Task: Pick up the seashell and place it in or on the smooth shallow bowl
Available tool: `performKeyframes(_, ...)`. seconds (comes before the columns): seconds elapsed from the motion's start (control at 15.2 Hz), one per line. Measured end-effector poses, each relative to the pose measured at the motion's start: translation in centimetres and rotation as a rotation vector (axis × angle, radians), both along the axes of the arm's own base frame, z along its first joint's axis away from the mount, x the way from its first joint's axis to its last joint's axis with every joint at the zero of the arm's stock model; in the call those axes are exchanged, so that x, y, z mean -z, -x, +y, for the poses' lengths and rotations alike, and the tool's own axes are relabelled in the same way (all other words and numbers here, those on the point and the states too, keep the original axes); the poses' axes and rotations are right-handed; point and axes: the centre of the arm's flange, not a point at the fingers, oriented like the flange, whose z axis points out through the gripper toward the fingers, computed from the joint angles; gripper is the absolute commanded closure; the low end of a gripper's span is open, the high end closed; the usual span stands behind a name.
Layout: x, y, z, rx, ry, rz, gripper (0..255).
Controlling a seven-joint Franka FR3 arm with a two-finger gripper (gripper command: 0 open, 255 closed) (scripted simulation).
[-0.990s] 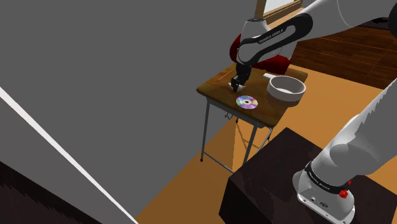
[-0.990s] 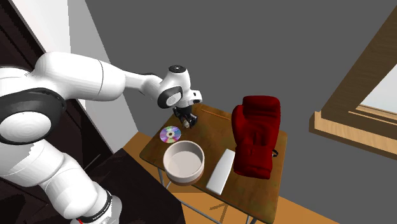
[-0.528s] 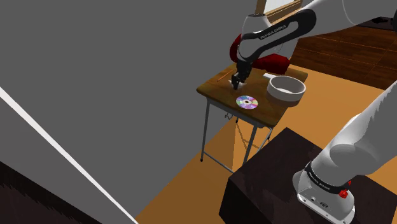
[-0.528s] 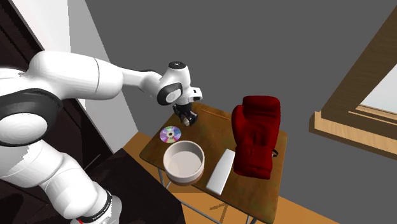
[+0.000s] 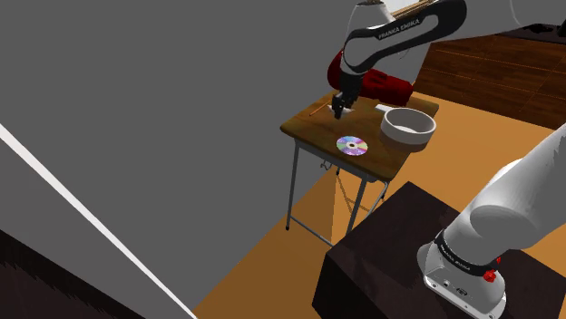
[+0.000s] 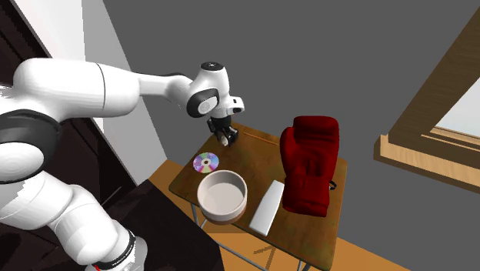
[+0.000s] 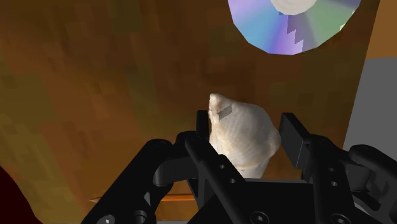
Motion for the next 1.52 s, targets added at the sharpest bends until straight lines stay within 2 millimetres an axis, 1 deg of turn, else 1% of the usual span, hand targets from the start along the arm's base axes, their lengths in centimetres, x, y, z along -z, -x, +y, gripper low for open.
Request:
performKeyframes(0.46, -3.6, -0.3, -0.1, 0.0, 0.0, 0.0, 255)
performKeyframes(0.99, -7.9, -0.1, 0.0, 0.0, 0.0, 0.0, 255)
performKeyframes(1.19, -9.2, -0.2, 0.0, 0.0, 0.0, 0.0, 255)
performKeyframes(1.39, -9.7, 1.8, -1.9, 0.0, 0.0, 0.0, 255)
performKeyframes(1.52, -9.8, 4.1, -3.6, 0.001, 0.0, 0.0, 255)
